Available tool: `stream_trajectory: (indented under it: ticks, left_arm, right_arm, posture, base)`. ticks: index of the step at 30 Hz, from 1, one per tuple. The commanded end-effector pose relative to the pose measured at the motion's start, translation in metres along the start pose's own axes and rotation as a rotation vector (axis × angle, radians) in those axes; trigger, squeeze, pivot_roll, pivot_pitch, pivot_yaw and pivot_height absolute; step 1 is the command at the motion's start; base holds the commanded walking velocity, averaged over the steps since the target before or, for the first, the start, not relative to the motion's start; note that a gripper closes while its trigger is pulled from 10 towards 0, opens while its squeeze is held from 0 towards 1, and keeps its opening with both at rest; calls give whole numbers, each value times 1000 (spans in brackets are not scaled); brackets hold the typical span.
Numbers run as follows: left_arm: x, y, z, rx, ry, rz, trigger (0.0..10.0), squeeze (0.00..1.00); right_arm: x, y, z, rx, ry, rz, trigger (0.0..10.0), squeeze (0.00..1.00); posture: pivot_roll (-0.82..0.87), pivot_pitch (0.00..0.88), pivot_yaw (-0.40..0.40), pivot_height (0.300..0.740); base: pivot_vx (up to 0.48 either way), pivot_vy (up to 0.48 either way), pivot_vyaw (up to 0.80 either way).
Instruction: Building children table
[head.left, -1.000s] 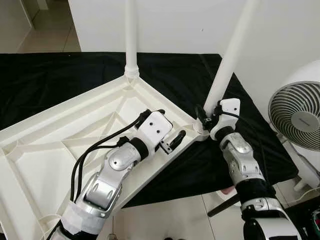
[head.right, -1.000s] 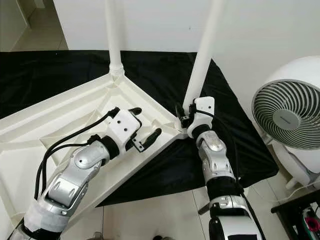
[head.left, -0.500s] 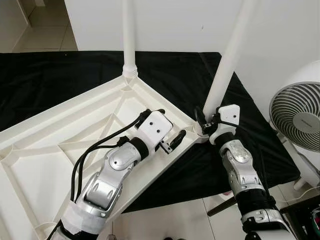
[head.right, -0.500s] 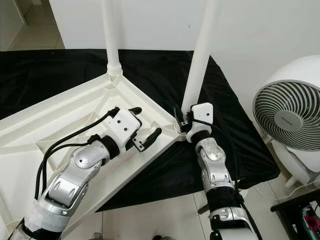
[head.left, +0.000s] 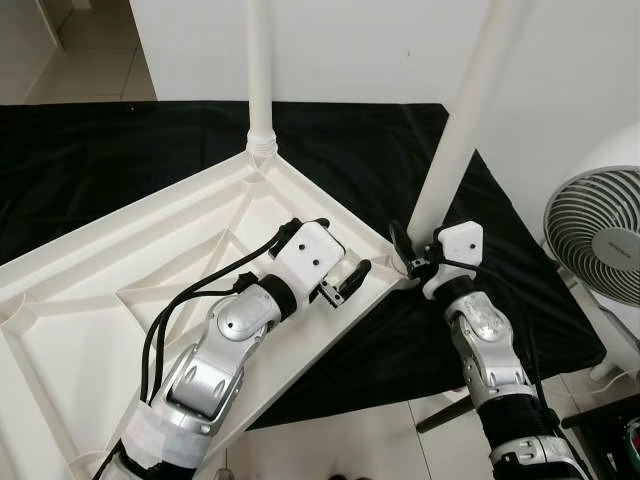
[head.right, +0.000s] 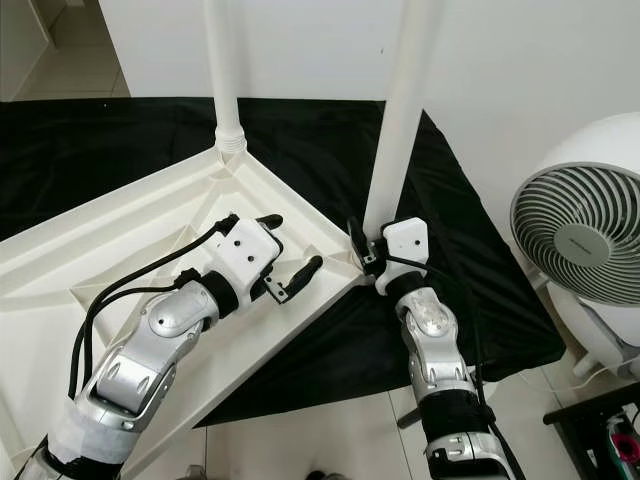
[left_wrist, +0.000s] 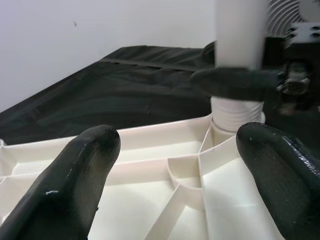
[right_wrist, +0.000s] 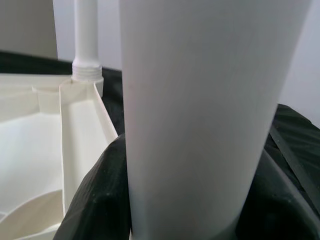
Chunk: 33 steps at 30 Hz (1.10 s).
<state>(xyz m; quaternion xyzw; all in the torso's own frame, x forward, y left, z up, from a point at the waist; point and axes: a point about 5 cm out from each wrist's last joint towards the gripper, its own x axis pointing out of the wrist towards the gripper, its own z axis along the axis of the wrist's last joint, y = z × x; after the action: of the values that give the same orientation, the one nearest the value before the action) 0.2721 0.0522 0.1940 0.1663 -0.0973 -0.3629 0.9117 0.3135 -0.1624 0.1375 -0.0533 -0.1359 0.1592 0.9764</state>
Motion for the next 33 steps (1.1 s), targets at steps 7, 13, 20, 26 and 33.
stream_trajectory:
  ticks: [7, 13, 20, 26, 33]
  left_arm:
    - [-1, -1, 4, 13, -6, -15, 10000, 0]
    - [-1, 0, 4, 17, -7, -21, 10000, 0]
    - [-1, 0, 5, 20, -8, -25, 10000, 0]
    - [0, 0, 5, 18, -10, -21, 10000, 0]
    - [1, -1, 5, 15, -13, -16, 10000, 0]
  right_arm:
    - [-44, 8, -64, 218, 278, -74, 10000, 0]
    - [-39, 2, -68, 285, 344, -121, 10000, 0]
    - [-26, -3, -67, 257, 412, -58, 10000, 0]
    - [-6, -11, -58, 174, 482, 59, 10000, 0]
    - [5, -10, -54, 134, 512, 115, 10000, 0]
  posture:
    - [172, 139, -17, 740]
    - [172, 138, -11, 740]
    - [167, 136, -8, 740]
    - [166, 135, -16, 740]
    - [166, 134, -26, 740]
  base:
    - [0, 0, 0]
    - [0, 0, 0]
    - [0, 0, 0]
    - [0, 0, 0]
    - [0, 0, 0]
